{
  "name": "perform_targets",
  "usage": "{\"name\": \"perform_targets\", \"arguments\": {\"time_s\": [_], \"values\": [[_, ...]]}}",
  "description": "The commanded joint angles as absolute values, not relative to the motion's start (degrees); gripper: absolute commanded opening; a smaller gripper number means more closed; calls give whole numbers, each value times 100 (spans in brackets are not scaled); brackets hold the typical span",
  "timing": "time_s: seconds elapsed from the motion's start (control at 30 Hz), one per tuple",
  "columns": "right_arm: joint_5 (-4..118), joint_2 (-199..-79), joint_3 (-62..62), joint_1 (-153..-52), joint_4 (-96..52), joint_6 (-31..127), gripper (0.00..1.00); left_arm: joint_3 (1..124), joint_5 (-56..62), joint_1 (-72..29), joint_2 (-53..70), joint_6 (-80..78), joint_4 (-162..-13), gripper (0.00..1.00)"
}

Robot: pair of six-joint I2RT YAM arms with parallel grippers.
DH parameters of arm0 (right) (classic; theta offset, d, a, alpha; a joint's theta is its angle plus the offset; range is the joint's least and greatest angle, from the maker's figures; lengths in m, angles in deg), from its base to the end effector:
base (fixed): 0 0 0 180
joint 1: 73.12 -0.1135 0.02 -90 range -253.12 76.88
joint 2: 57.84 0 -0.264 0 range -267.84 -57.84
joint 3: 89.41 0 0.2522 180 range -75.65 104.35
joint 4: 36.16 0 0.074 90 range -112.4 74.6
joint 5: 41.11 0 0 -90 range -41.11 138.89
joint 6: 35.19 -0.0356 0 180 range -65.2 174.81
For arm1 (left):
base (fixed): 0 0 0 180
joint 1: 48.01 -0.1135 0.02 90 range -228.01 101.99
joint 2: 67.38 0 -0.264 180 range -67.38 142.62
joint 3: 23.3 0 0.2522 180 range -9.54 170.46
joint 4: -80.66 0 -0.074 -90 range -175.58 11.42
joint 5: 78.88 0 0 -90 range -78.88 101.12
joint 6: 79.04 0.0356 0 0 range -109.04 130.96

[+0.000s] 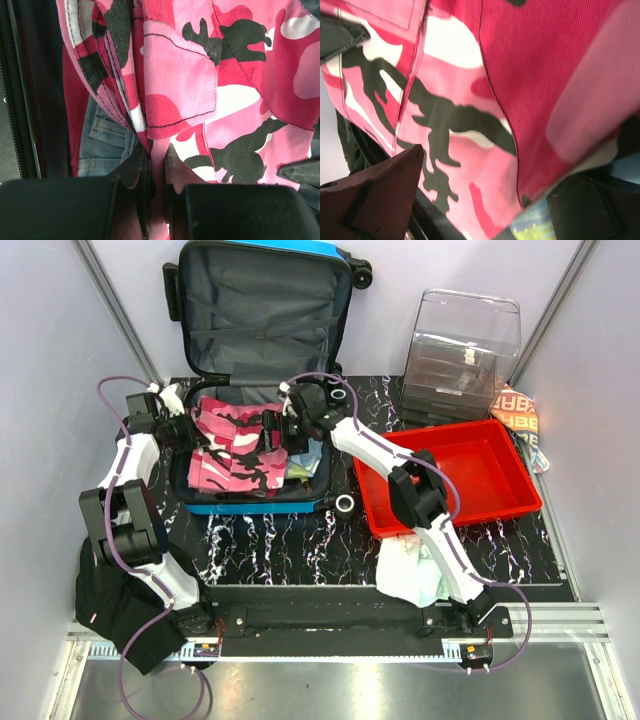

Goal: Open, take out, and arrange the luggage

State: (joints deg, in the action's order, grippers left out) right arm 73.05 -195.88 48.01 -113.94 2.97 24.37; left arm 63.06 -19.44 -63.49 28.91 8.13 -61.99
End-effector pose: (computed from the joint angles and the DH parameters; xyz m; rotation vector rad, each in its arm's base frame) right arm 0.4070 0.3708 0.2192 -0.4645 2.4073 1.0908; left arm 0.3598 0.0809 0.2555 -0.1232 2.3079 -0.5250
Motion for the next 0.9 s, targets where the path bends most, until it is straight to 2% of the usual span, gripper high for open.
{"name": "perform_targets", "arguments": {"time_s": [0.0, 0.27, 0.43, 0.6, 0.87], "values": [[6948, -19995, 5898, -11522, 922, 2746, 99, 6385, -2043, -6444, 2859, 894, -6660, 0], [4680, -19513, 6023, -11864, 2075, 3907, 100, 6411, -2060, -6444, 2903, 912, -6668, 0], [5099, -19784, 6479, -11952, 2058, 3916, 100, 6438, -2069, -6453, 2939, 894, -6660, 0], [4915, -20198, 7314, -12110, 2313, 4082, 100, 6411, -2043, -6453, 2886, 964, -6660, 0], [5275, -20584, 7429, -12102, 2137, 3934, 100, 6420, -2069, -6462, 2921, 947, -6651, 0]]}}
